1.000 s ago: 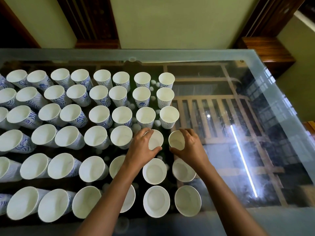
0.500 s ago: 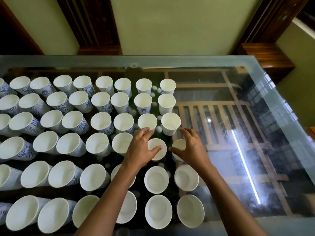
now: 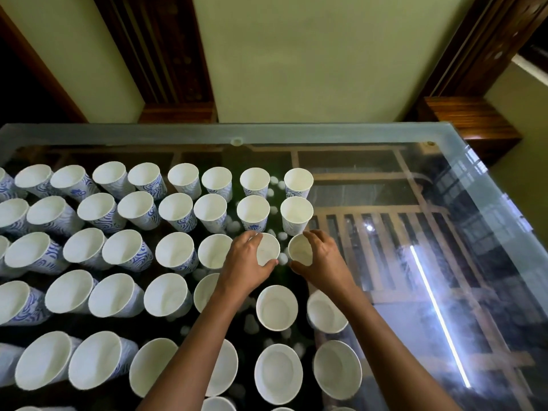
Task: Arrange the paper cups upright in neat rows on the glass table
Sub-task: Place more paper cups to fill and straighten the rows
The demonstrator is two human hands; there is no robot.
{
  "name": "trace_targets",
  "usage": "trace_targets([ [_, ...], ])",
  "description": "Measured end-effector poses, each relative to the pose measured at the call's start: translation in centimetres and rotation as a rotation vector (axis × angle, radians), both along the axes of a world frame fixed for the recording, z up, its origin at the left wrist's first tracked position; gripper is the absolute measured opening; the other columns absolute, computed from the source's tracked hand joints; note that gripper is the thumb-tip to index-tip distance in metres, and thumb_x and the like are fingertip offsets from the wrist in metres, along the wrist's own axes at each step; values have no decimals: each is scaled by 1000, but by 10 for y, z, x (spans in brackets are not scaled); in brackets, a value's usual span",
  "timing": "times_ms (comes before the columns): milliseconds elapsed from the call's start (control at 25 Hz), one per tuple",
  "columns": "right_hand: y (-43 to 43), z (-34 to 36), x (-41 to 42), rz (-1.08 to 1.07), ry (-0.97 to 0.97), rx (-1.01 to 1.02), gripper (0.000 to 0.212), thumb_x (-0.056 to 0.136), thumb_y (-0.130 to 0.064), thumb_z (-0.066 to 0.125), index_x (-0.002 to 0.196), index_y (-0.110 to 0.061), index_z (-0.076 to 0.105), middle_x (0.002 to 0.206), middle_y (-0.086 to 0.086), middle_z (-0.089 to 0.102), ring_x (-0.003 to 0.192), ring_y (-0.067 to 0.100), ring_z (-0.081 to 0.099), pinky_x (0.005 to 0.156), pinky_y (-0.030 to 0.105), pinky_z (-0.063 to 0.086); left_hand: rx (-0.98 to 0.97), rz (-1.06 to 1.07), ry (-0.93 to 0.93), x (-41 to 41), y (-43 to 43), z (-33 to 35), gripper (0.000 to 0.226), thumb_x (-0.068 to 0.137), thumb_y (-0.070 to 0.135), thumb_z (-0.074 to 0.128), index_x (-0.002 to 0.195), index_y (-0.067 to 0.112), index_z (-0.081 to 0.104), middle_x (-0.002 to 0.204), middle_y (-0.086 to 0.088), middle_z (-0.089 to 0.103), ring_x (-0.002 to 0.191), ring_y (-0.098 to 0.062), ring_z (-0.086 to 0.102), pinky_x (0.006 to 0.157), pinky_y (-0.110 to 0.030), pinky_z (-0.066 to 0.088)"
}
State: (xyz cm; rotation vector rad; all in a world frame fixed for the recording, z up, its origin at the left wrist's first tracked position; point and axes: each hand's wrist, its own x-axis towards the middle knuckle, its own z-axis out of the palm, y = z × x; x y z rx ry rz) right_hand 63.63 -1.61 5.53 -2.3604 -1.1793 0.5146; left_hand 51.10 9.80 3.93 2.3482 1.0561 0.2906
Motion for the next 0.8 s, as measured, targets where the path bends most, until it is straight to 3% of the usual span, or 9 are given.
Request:
trace_targets([
  [560, -34, -3, 6, -84, -12, -29, 81, 74, -36, 75, 140, -14, 35, 143, 8, 37, 128, 25, 37, 99, 39, 44, -61, -120, -29, 0, -20, -2, 70, 72, 41, 74, 131, 15, 48, 141, -2, 42, 128, -18, 39, 104, -32, 33],
  [800, -10, 2, 15, -64, -17, 16, 81, 77, -40, 71, 142, -15, 32, 146, 7, 35, 132, 24, 35, 104, 37, 40, -1, -69, -78, 8, 3, 6, 64, 75, 41, 70, 130, 13, 51, 140, -3, 43, 128, -19, 39, 104, -30, 33],
])
